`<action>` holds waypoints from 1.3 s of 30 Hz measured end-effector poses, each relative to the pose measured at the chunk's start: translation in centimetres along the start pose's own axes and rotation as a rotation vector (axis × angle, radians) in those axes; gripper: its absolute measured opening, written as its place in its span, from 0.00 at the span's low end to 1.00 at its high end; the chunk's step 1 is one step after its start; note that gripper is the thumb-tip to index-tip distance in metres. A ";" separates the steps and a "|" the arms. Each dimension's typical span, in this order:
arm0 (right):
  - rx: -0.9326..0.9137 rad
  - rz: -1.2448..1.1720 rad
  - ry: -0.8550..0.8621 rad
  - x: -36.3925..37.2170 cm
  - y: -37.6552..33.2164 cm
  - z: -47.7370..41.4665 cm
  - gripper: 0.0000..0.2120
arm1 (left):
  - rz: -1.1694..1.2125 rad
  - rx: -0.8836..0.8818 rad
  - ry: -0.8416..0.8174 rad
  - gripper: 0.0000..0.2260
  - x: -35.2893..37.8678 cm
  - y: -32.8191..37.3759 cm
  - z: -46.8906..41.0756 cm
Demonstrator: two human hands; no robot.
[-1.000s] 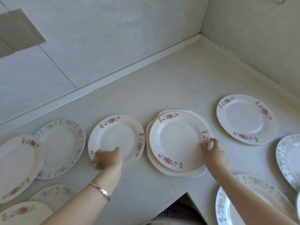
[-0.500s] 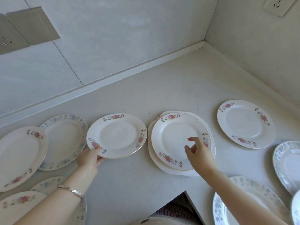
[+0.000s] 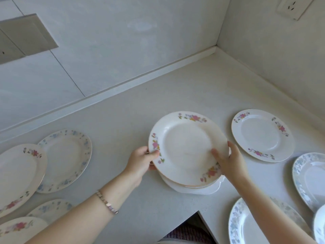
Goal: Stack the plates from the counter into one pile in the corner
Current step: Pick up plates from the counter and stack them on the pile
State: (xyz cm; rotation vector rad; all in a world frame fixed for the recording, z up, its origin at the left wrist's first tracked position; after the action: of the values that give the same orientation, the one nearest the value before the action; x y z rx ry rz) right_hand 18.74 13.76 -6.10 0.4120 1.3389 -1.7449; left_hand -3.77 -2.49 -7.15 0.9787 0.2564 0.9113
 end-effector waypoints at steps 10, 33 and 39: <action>0.137 0.185 -0.004 2.6 7.9 -0.5 0.26 | -0.892 -0.116 -0.124 0.12 2.7 -4.1 -3.6; 0.519 -0.324 0.144 -0.1 12.1 -4.9 0.27 | -0.966 0.033 0.120 0.26 3.8 -3.4 -5.6; 0.873 -1.225 0.136 0.3 15.5 -6.4 0.22 | -0.960 0.016 0.161 0.23 3.6 -3.4 -6.1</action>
State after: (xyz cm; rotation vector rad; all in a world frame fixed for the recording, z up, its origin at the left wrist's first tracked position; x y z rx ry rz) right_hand 29.33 18.74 -18.14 0.1337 0.8240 -3.3841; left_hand -3.11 3.09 -12.61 0.6664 0.7888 0.1007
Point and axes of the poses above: each hand's wrist, its own z-axis away from the middle knuckle, its own x-axis out of the palm, y = z × x, the point moved 10 cm from there along -z, towards the middle knuckle, and after that the axes turned 15 degrees about z, right-handed, at the moved point
